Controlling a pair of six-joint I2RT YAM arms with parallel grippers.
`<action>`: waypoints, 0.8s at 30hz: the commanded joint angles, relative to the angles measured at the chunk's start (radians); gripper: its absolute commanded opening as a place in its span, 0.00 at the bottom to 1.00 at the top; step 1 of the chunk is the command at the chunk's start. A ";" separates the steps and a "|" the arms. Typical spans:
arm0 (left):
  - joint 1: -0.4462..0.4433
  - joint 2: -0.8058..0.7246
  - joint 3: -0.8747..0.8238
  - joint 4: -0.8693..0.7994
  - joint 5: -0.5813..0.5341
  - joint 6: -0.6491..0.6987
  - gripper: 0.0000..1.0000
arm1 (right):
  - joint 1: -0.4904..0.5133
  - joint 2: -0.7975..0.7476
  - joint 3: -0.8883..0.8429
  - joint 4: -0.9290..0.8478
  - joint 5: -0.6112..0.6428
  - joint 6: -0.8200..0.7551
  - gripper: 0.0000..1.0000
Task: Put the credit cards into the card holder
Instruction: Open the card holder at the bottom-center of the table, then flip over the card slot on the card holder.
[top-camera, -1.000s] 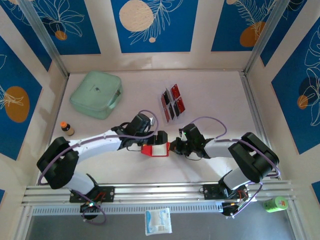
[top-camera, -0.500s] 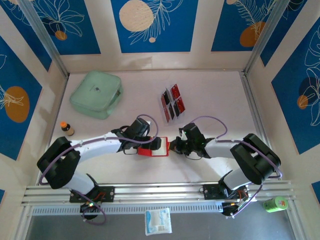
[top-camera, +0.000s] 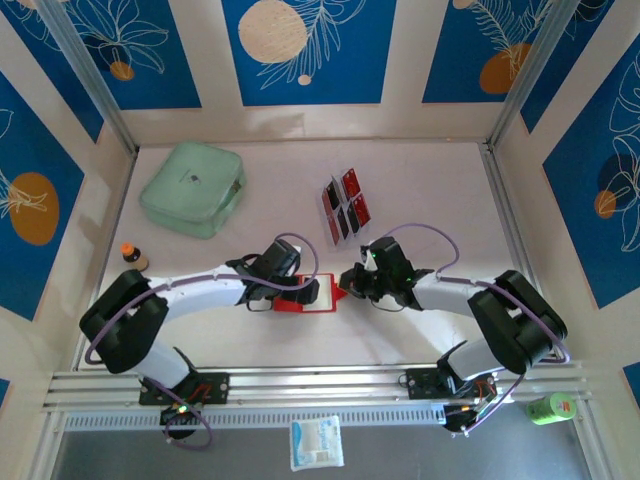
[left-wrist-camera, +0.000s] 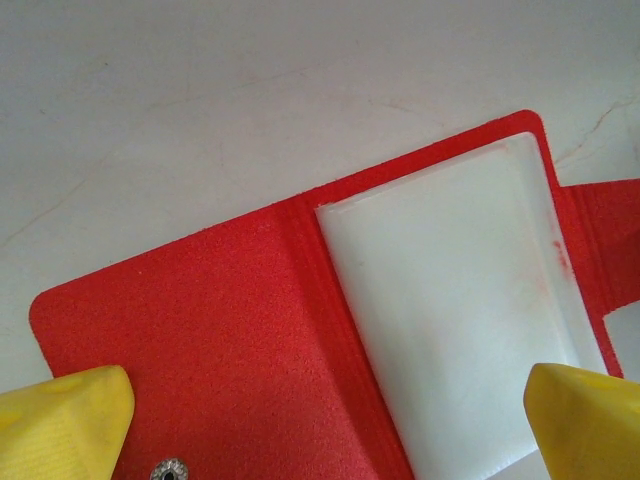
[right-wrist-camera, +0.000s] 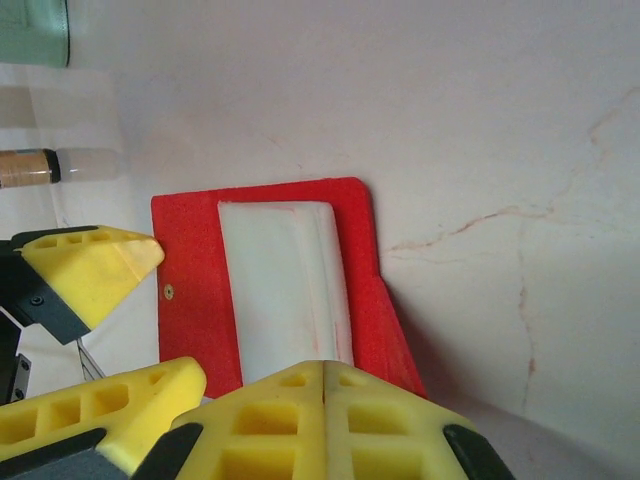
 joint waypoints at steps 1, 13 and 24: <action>0.001 0.017 -0.014 -0.003 -0.031 0.028 1.00 | -0.006 0.022 -0.028 -0.001 -0.019 -0.011 0.00; 0.001 0.010 -0.039 0.019 -0.063 0.062 1.00 | 0.002 0.032 -0.023 0.003 -0.051 -0.008 0.00; 0.002 0.006 -0.053 0.042 -0.076 0.073 1.00 | 0.075 0.023 0.164 -0.200 -0.005 -0.121 0.00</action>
